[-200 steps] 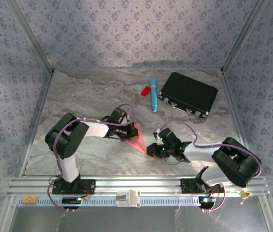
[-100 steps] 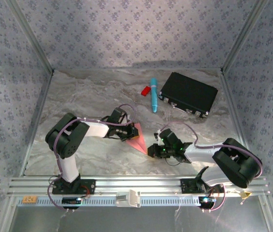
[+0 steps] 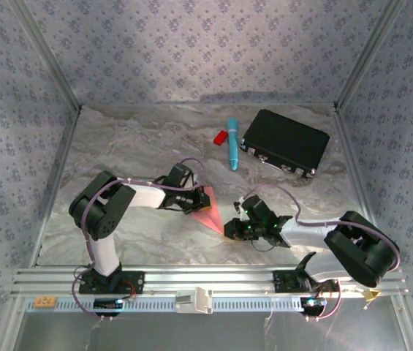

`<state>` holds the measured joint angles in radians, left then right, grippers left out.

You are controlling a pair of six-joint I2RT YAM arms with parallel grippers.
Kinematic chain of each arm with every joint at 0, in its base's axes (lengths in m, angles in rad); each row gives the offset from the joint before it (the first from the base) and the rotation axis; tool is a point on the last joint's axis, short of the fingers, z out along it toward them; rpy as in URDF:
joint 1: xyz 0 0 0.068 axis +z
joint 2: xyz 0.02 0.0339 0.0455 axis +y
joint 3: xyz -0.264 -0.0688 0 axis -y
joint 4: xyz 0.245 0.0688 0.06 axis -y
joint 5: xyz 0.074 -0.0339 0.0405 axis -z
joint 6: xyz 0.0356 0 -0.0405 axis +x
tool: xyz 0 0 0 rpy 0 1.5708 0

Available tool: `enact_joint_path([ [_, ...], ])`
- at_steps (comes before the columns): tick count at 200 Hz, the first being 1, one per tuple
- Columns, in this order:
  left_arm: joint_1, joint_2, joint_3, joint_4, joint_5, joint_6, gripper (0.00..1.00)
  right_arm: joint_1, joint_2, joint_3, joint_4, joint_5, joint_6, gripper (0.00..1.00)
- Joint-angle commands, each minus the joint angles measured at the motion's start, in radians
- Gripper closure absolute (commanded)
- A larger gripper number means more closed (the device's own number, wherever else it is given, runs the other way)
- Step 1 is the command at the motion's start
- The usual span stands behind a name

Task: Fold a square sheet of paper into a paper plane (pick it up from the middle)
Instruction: Fourth fold the wing at the center of the table.

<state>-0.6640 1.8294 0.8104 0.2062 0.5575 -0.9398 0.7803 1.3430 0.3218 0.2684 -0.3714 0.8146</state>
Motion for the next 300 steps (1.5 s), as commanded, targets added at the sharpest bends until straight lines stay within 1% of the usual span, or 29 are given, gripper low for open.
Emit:
enact_joint_path([
  [1, 0.001, 0.036, -0.019, -0.038, -0.042, 0.013, 0.97, 0.009, -0.002, -0.038, -0.115, -0.017, -0.012, 0.91],
  [48, 0.001, 0.039, -0.02, -0.035, -0.04, 0.013, 0.97, 0.013, -0.018, -0.032, -0.137, -0.019, -0.018, 0.92],
  [70, 0.003, 0.039, -0.021, -0.035, -0.04, 0.014, 0.97, 0.014, -0.038, -0.029, -0.157, -0.012, -0.018, 0.9],
  [91, 0.002, 0.038, -0.02, -0.037, -0.039, 0.018, 0.97, 0.01, -0.087, -0.01, -0.205, 0.008, -0.026, 0.89],
  [112, -0.001, 0.038, -0.02, -0.039, -0.039, 0.022, 0.98, -0.001, -0.159, 0.039, -0.288, 0.058, -0.046, 0.87],
  [136, -0.007, 0.039, -0.018, -0.041, -0.04, 0.022, 0.97, -0.024, -0.193, 0.087, -0.279, 0.04, -0.066, 0.88],
  [151, -0.009, 0.039, -0.018, -0.042, -0.043, 0.024, 0.98, -0.033, -0.168, 0.127, -0.263, 0.014, -0.074, 0.89],
  [184, -0.011, 0.039, -0.016, -0.045, -0.044, 0.024, 0.98, -0.026, -0.038, 0.216, -0.196, -0.034, -0.072, 0.93],
  [216, -0.01, 0.042, -0.016, -0.046, -0.045, 0.024, 0.98, 0.005, 0.065, 0.292, -0.192, -0.031, -0.08, 0.95],
  [236, -0.01, 0.044, -0.014, -0.047, -0.044, 0.024, 0.98, 0.023, 0.115, 0.326, -0.219, -0.011, -0.088, 0.95],
  [300, -0.011, 0.045, -0.011, -0.049, -0.041, 0.023, 0.98, 0.057, 0.224, 0.394, -0.27, 0.032, -0.1, 0.95],
])
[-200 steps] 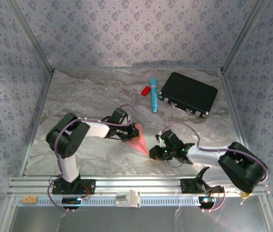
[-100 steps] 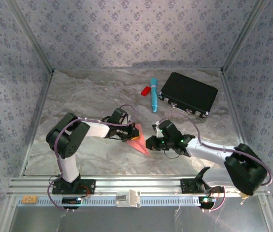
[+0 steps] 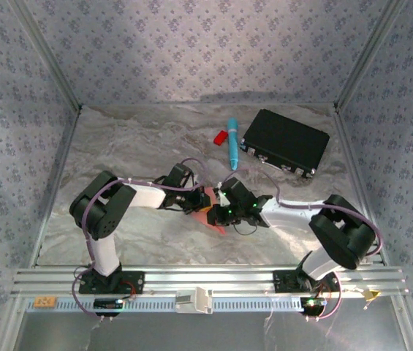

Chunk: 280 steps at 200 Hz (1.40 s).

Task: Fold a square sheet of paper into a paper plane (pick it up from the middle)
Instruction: Fourth fold the wing at the center of the table.

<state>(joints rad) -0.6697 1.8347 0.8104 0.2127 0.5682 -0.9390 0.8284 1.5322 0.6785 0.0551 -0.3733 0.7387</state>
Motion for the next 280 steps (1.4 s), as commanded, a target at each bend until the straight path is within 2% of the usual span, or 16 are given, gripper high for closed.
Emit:
enact_joint_path([
  [1, -0.005, 0.04, -0.011, -0.055, -0.052, 0.024, 0.98, 0.009, 0.036, 0.038, -0.057, 0.036, -0.025, 0.95],
  [70, -0.005, 0.044, -0.006, -0.064, -0.051, 0.028, 0.98, 0.004, 0.067, -0.009, -0.061, 0.064, -0.01, 0.96],
  [153, -0.002, 0.056, -0.004, -0.067, -0.054, 0.035, 0.98, -0.012, 0.052, -0.17, 0.122, 0.009, 0.071, 0.95],
  [210, 0.008, 0.063, -0.008, -0.07, -0.058, 0.037, 0.98, -0.021, -0.015, -0.244, 0.158, -0.01, 0.08, 0.93],
  [280, 0.01, 0.07, -0.01, -0.069, -0.06, 0.035, 0.98, -0.015, -0.106, -0.322, 0.115, 0.002, 0.081, 0.93],
])
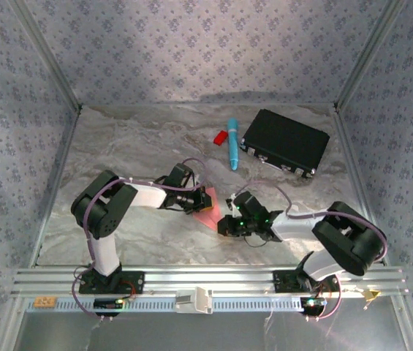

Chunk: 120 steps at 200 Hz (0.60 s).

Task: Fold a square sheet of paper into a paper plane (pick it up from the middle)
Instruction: Fourth fold the wing at the center of the table.

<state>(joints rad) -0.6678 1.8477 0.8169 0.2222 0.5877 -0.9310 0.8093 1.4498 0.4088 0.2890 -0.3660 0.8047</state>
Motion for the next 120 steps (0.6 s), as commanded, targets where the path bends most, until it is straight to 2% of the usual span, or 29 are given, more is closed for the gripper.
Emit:
enact_joint_path([
  [1, 0.007, 0.056, -0.017, -0.078, -0.08, 0.027, 0.98, 0.004, -0.026, -0.053, -0.119, -0.005, 0.015, 0.93],
  [80, 0.007, 0.056, -0.018, -0.077, -0.078, 0.026, 0.98, 0.018, -0.146, -0.134, -0.228, 0.05, 0.03, 0.94],
  [120, 0.005, 0.048, -0.019, -0.075, -0.074, 0.024, 0.98, 0.022, -0.202, -0.099, -0.288, 0.053, 0.024, 0.94],
])
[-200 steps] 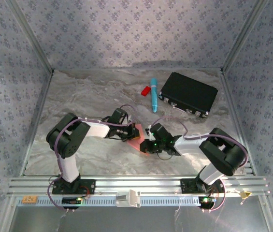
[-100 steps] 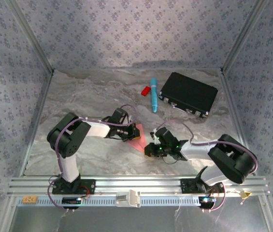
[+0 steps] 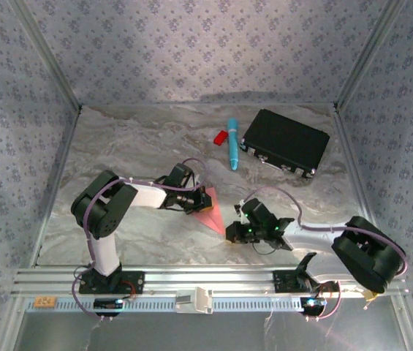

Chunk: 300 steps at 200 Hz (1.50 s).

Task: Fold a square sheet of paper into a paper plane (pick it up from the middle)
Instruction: Fourth fold the wing at the center of the table.

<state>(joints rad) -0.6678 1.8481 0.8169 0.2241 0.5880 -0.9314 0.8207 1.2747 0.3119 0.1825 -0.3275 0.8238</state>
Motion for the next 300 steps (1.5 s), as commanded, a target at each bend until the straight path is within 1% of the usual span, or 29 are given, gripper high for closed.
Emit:
enact_joint_path([
  [1, 0.005, 0.048, -0.018, -0.078, -0.073, 0.024, 0.98, 0.011, -0.03, 0.002, -0.184, 0.015, 0.004, 0.94],
  [34, 0.0, 0.036, -0.018, -0.08, -0.075, 0.026, 0.98, -0.003, -0.134, 0.086, -0.251, 0.036, -0.022, 0.94],
  [50, -0.003, 0.034, -0.018, -0.082, -0.077, 0.026, 0.98, -0.025, -0.13, 0.122, -0.234, 0.017, -0.034, 0.94],
  [63, -0.005, 0.035, -0.016, -0.08, -0.077, 0.026, 0.98, -0.038, -0.092, 0.159, -0.201, 0.0, -0.041, 0.94],
  [86, -0.008, 0.041, -0.014, -0.078, -0.077, 0.024, 0.98, -0.04, 0.037, 0.244, -0.148, -0.037, -0.048, 0.94],
  [94, -0.008, 0.043, -0.014, -0.078, -0.077, 0.025, 0.98, -0.036, 0.075, 0.271, -0.138, -0.028, -0.044, 0.94],
  [110, -0.008, 0.046, -0.013, -0.079, -0.076, 0.026, 0.98, -0.024, 0.131, 0.31, -0.138, 0.033, -0.026, 0.95],
  [147, -0.009, 0.049, -0.01, -0.077, -0.076, 0.025, 0.98, -0.014, 0.242, 0.386, -0.155, 0.03, -0.042, 0.95],
  [180, -0.009, 0.054, -0.011, -0.074, -0.073, 0.026, 0.98, -0.012, 0.31, 0.405, -0.13, 0.024, -0.023, 0.95],
  [215, -0.008, 0.051, -0.012, -0.074, -0.074, 0.026, 0.98, -0.025, 0.344, 0.393, -0.119, 0.03, -0.007, 0.95],
  [300, -0.007, 0.031, 0.022, -0.117, -0.078, 0.056, 0.97, -0.05, 0.316, 0.218, 0.011, 0.012, 0.073, 0.95],
])
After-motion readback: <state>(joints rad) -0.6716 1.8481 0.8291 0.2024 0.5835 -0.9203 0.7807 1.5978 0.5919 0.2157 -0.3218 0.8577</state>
